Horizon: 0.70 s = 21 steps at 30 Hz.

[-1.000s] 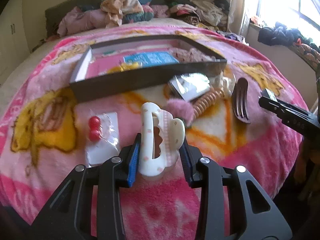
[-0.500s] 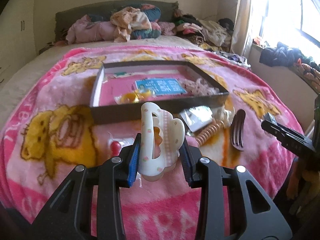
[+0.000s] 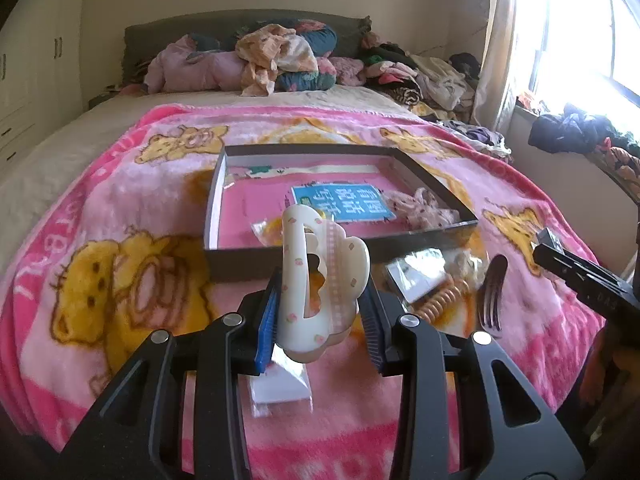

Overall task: Organize jewelry
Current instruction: 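Lift and carry the claw clip over the tray with left tool while right tool carries the case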

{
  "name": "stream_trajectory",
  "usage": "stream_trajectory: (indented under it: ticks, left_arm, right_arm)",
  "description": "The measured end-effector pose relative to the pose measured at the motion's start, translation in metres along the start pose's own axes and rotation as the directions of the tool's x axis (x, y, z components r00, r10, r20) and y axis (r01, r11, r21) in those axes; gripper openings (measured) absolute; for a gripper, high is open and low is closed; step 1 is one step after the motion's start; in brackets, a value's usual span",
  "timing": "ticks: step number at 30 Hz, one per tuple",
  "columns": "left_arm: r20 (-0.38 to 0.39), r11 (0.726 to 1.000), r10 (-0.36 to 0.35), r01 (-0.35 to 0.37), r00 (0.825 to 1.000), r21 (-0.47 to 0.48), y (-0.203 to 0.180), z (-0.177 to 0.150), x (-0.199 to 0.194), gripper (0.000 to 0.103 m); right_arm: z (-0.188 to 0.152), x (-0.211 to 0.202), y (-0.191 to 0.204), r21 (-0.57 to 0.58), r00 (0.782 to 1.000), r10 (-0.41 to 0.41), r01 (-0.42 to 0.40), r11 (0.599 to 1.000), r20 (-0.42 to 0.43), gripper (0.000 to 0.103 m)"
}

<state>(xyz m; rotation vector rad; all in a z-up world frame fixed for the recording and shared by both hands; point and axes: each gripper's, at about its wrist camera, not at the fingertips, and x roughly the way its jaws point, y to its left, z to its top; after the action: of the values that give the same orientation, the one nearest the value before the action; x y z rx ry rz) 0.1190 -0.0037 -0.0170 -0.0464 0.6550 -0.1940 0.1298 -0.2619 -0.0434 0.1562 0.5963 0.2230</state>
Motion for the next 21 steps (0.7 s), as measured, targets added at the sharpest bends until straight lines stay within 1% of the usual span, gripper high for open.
stream_trajectory:
  ticks: [7,11,14,21]
  left_arm:
    - [0.016,1.000,0.000,0.000,1.000,-0.017,0.008,0.018,0.011,0.028]
    - [0.015,0.999,0.001,-0.001,1.000,-0.036,0.014,0.025,0.017,0.028]
    - [0.013,0.999,0.003,-0.003,1.000,-0.049,0.019,0.030,0.024,0.028]
    - [0.013,0.999,-0.003,0.004,1.000,-0.047,0.025,0.042,0.039,0.028]
  right_arm:
    - [0.016,0.020,0.014,-0.036,1.000,0.019,-0.019,0.999,-0.018,0.047]
    - [0.024,0.029,0.021,-0.057,0.999,0.025,-0.027,0.998,-0.022,0.047]
    - [0.031,0.037,0.026,-0.064,0.999,0.045,-0.047,0.997,-0.031,0.047]
    - [0.046,0.057,0.041,-0.076,0.998,0.060,-0.062,0.995,-0.034,0.047]
